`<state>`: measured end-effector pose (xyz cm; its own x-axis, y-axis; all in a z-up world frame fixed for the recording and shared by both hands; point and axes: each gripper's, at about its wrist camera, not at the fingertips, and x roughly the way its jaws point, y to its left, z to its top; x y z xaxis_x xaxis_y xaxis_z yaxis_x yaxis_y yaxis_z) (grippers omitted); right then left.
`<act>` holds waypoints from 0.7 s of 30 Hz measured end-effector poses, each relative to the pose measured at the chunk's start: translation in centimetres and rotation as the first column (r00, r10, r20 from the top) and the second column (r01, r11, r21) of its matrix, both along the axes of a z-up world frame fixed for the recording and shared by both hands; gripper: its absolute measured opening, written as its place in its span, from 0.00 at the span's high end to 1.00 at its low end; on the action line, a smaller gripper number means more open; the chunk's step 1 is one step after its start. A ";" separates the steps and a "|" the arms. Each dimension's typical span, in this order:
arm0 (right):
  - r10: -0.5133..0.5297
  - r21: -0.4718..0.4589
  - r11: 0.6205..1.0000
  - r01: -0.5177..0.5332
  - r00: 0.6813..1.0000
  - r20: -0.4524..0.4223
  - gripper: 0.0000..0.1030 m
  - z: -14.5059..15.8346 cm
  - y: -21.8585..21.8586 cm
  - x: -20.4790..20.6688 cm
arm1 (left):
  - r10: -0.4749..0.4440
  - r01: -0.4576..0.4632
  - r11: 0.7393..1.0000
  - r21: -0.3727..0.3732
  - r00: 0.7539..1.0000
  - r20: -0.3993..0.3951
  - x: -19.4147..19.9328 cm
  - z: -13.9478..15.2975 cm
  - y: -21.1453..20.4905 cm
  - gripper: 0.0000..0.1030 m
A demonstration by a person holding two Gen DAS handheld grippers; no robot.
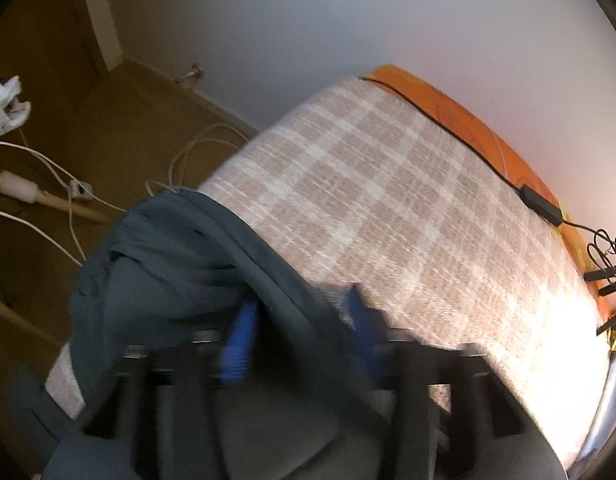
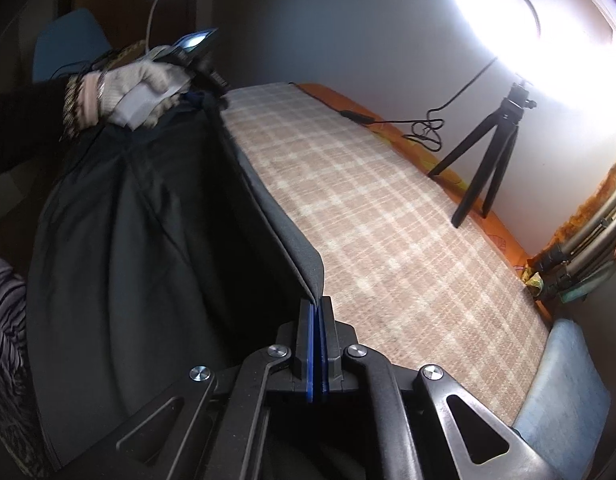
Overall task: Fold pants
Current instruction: 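Close the left tool on one pant leg while the right tool grasps the other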
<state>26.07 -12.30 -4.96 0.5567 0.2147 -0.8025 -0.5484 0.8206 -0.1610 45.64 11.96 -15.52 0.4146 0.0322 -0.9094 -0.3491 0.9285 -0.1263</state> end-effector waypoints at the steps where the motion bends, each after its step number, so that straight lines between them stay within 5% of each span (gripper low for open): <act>1: -0.006 -0.001 1.000 0.006 1.000 0.006 1.00 0.1 -0.1 0.2 | 0.011 -0.011 1.000 -0.016 1.000 0.009 -0.1 0.1 0.5 0.93; 5: -0.054 -0.025 0.998 0.055 0.998 0.040 1.00 0.1 0.0 1.3 | 0.014 -0.008 0.998 -0.062 0.996 0.092 -0.8 0.9 1.7 0.97; 10: -0.127 -0.080 0.987 0.137 0.985 0.121 1.00 1.1 0.1 3.6 | -0.015 0.029 0.998 -0.057 0.973 0.230 -0.9 5.9 2.0 0.98; 16: -0.173 -0.071 0.978 0.196 0.954 0.244 1.00 5.6 -0.5 3.8 | -0.069 0.082 0.996 -0.019 0.928 0.367 -2.8 11.8 1.3 0.98; 21: -0.150 -0.078 0.980 0.185 0.933 0.326 1.00 9.4 0.0 0.1 | -0.107 0.121 0.993 -0.005 0.894 0.435 -6.1 14.7 1.3 0.98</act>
<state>26.19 -12.34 4.47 0.8061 0.0200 -0.5914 -0.3107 0.8649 -0.3942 39.59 13.31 -0.80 0.7669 -0.0643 -0.6385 -0.1449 0.9519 -0.2699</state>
